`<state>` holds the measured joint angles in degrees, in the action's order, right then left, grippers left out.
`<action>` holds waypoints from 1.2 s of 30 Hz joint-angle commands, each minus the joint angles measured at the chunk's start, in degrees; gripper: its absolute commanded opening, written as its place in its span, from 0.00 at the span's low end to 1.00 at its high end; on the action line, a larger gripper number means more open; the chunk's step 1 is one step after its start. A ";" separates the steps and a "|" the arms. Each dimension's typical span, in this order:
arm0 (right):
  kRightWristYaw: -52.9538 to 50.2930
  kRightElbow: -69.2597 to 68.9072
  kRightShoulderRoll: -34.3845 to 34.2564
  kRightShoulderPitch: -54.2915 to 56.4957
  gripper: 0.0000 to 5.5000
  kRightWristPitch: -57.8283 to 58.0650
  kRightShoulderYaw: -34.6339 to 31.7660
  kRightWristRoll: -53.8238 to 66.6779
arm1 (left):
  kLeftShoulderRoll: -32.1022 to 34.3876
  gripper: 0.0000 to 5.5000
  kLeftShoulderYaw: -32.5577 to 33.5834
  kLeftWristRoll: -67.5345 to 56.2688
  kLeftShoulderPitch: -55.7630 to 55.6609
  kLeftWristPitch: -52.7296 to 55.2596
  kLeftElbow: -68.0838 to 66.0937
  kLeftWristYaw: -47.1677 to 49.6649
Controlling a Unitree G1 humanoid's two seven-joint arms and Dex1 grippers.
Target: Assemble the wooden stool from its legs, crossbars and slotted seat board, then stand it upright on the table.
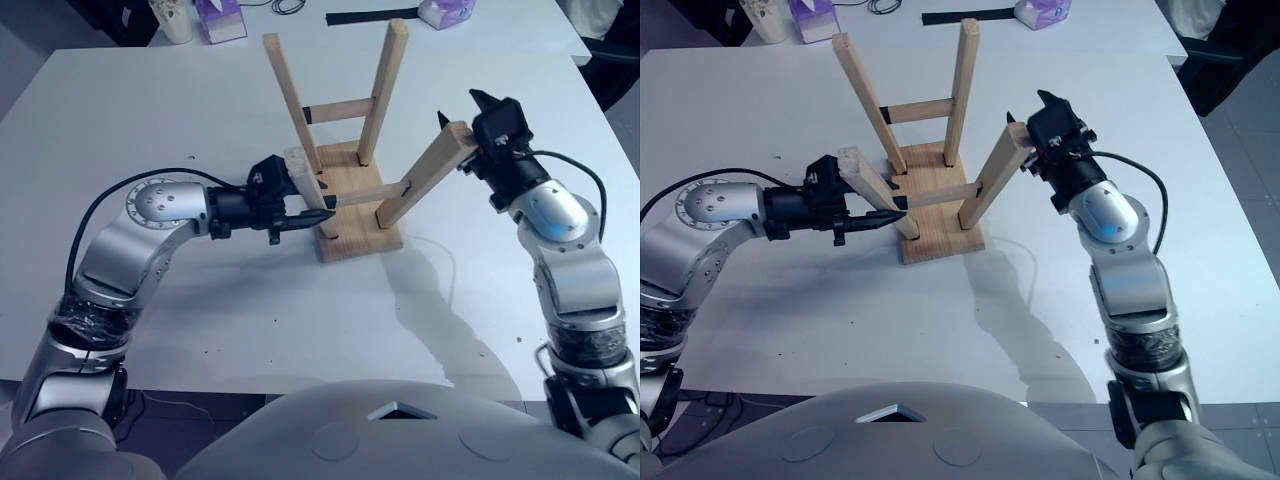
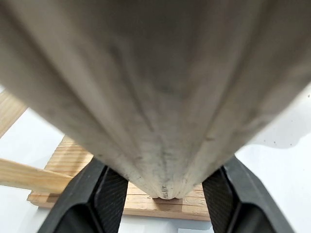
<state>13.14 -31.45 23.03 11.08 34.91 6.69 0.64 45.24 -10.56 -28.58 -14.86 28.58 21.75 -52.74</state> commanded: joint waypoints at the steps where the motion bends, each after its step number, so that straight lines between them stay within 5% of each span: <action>1: 7.28 -7.21 -5.55 5.28 0.44 0.91 14.63 4.58 | -2.91 0.37 -6.81 4.68 -3.32 4.49 0.76 1.64; 9: 8.66 1.54 2.03 0.87 0.44 -4.80 6.51 -0.57 | -2.13 0.37 -2.25 0.14 -1.08 8.03 3.94 2.42; 20: 9.16 16.79 8.06 -5.00 0.43 -16.46 0.42 -4.45 | -5.83 0.72 1.71 -4.17 -1.25 12.25 6.01 4.04; 26: 8.74 20.08 9.73 -4.12 0.43 -19.86 -2.90 -4.49 | -4.97 0.73 2.54 -8.36 1.61 12.16 10.01 0.59; 36: 7.97 8.09 -0.58 3.25 0.43 -14.17 -9.14 11.18 | -3.66 0.73 1.71 -3.18 4.62 7.27 5.09 -0.93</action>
<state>21.65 -20.07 24.45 11.83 17.83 -1.14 8.38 40.82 -8.30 -33.92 -11.57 37.41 28.14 -53.65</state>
